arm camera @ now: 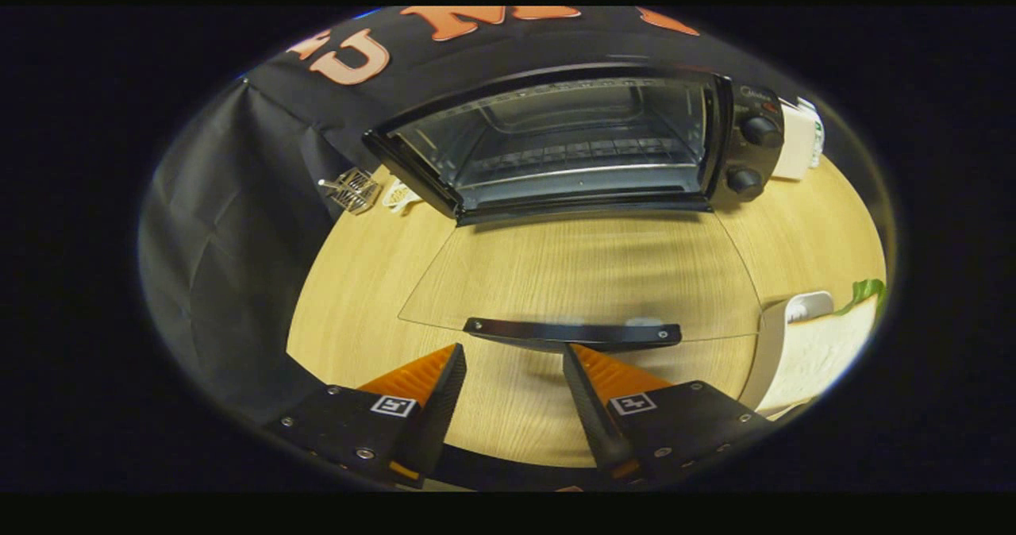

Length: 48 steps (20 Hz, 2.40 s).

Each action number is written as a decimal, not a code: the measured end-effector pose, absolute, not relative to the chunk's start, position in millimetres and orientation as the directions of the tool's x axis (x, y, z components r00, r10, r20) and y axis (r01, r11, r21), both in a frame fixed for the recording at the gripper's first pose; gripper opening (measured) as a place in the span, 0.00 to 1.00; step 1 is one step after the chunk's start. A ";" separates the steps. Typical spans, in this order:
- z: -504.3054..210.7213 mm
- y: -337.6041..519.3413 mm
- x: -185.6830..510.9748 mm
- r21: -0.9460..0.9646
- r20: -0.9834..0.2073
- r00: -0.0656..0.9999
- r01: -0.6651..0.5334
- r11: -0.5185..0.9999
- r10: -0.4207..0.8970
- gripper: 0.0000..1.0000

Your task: Open the toaster oven, put the food inside, and close the toaster oven door.

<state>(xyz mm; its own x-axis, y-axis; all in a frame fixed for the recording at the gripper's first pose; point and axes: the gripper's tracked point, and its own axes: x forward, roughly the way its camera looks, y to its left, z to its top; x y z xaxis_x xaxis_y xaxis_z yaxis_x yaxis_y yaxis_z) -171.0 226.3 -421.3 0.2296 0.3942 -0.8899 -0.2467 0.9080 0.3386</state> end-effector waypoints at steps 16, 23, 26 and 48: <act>-393.3 214.1 -165.0 0.358 -0.866 0.270 -0.250 0.900 0.420 0.78; -361.8 191.5 -138.6 0.374 -0.830 0.360 -0.206 0.904 0.426 0.77; -370.7 185.8 -139.1 0.333 -0.841 0.364 -0.234 0.913 0.400 0.77; -414.0 188.8 -168.8 0.325 -0.919 0.174 -0.169 0.931 0.353 0.77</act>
